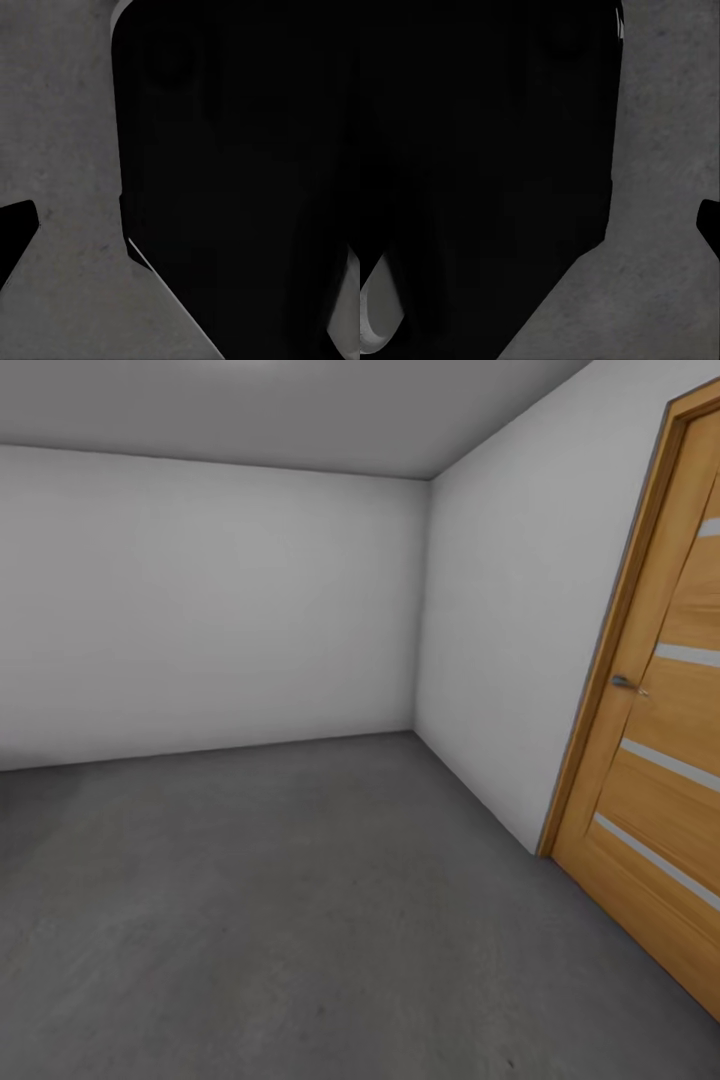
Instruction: Move the two storage containers from the living room to the garage. In the garage, place one container on the floor and stack the other container on top of it (either order is fine).
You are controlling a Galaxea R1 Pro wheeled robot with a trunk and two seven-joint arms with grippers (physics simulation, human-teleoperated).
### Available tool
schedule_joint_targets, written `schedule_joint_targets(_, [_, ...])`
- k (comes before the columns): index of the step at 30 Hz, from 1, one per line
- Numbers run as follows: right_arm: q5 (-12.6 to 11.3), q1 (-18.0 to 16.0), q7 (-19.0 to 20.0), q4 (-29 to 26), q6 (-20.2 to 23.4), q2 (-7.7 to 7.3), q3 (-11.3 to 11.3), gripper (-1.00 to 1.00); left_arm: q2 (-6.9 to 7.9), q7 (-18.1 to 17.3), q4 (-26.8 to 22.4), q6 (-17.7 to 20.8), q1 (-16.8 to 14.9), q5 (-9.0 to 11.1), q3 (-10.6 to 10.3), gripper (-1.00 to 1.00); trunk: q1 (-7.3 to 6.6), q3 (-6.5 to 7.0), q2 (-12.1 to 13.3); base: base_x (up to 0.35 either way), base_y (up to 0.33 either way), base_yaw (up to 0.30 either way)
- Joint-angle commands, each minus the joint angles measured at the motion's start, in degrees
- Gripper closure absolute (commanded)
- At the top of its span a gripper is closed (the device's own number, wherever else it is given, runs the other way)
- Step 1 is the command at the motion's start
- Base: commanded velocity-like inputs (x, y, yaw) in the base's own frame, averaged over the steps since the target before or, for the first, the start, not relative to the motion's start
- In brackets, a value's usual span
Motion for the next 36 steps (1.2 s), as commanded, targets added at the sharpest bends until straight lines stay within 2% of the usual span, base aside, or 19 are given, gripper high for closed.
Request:
schedule_joint_targets(1, [0.0,0.0,0.1,0.0,0.0,0.0,0.0,-1.0,0.0,0.0,0.0,0.0,0.0,0.0,0.0,-1.0,0.04,-0.05,0.0,0.333,0.078,0.0])
schedule_joint_targets(36, [-0.1,0.0,0.1,0.0,0.0,0.0,-0.3,-1.0,0.0,0.0,0.0,-0.4,0.0,0.0,0.1,-1.0,0.04,-0.05,0.0,0.332,0.078,0.0])
